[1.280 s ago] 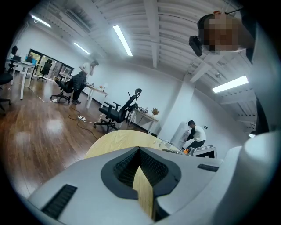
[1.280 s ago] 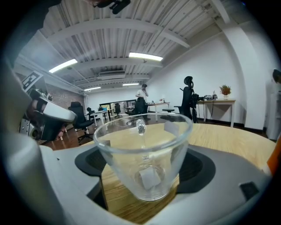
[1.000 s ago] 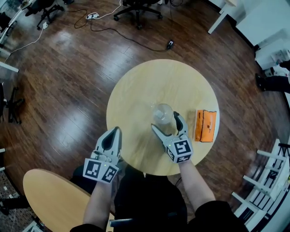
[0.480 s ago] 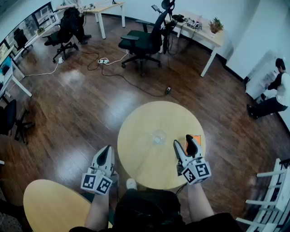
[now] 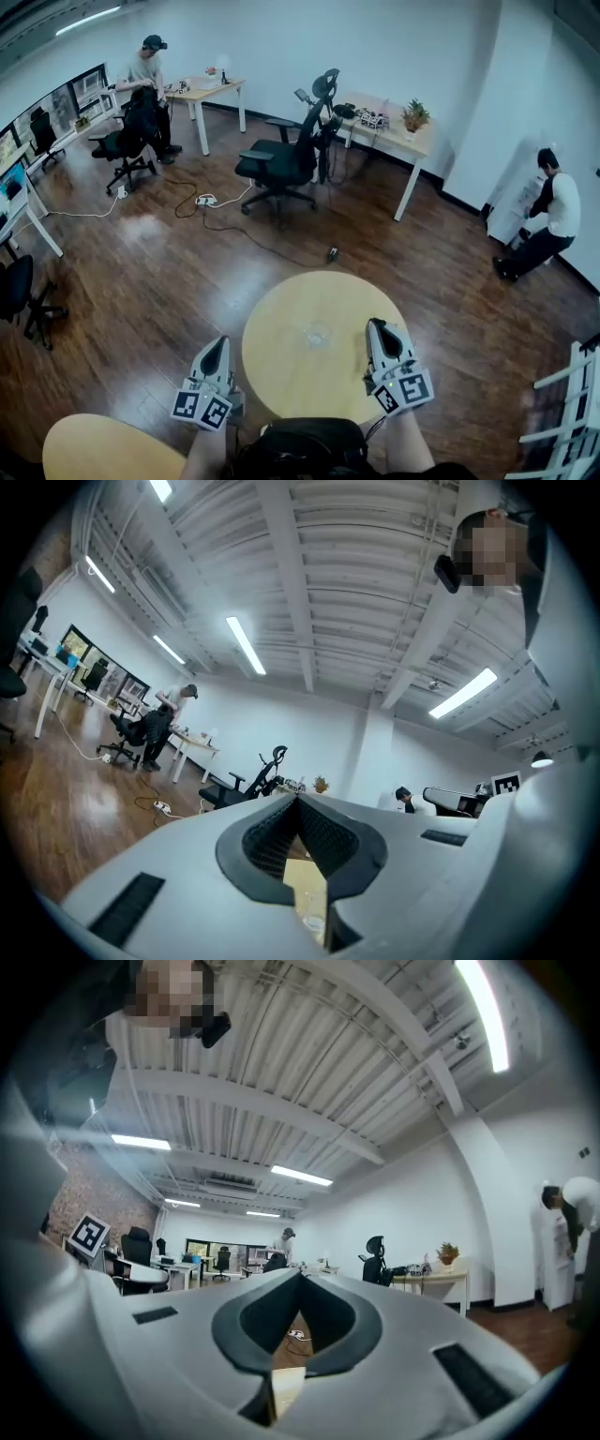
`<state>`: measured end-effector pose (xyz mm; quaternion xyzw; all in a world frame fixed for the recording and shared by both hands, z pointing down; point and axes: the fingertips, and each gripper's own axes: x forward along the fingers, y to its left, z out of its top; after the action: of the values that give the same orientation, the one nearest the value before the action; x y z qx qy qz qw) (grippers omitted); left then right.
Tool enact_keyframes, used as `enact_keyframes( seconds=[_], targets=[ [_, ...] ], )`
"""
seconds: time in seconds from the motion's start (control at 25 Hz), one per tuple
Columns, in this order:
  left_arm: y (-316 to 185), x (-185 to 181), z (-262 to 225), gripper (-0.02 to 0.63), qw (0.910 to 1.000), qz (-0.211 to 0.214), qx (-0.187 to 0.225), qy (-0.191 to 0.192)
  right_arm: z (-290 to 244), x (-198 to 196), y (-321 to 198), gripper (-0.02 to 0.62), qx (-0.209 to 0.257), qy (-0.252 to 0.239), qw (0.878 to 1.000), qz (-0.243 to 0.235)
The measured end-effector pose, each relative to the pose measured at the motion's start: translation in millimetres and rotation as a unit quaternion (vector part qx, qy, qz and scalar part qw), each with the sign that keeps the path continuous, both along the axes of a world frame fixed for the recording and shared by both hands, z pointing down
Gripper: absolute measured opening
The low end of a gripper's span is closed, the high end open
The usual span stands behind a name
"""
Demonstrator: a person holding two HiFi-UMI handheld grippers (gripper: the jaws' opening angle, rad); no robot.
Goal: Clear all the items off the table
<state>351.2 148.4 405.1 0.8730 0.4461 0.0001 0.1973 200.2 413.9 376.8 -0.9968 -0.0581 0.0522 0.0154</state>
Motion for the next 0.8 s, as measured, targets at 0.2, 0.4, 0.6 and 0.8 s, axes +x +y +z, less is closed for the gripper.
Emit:
enact_keyframes(
  seconds=[0.2,0.4,0.6,0.8],
  targets=[
    [-11.0,-4.9,3.6,-0.008,0.9998,0.01,0.003,0.017,23.2,-23.1,6.5,0.002,0.077,0.014,0.997,0.024],
    [-23.5,5.0,8.7,-0.008,1.0,0.002,-0.001,0.008,19.2,-21.1,7.7,0.002,0.07,0.014,0.997,0.034],
    [-26.9,12.7,6.7,-0.008,0.9999,-0.001,-0.004,0.012,12.7,-13.3,1.9,0.002,0.052,0.014,0.998,0.033],
    [-29.5,19.6,1.7,-0.008,0.9996,-0.019,-0.013,0.018,10.4,-7.2,-6.7,0.002,0.037,0.01,0.999,0.029]
  ],
)
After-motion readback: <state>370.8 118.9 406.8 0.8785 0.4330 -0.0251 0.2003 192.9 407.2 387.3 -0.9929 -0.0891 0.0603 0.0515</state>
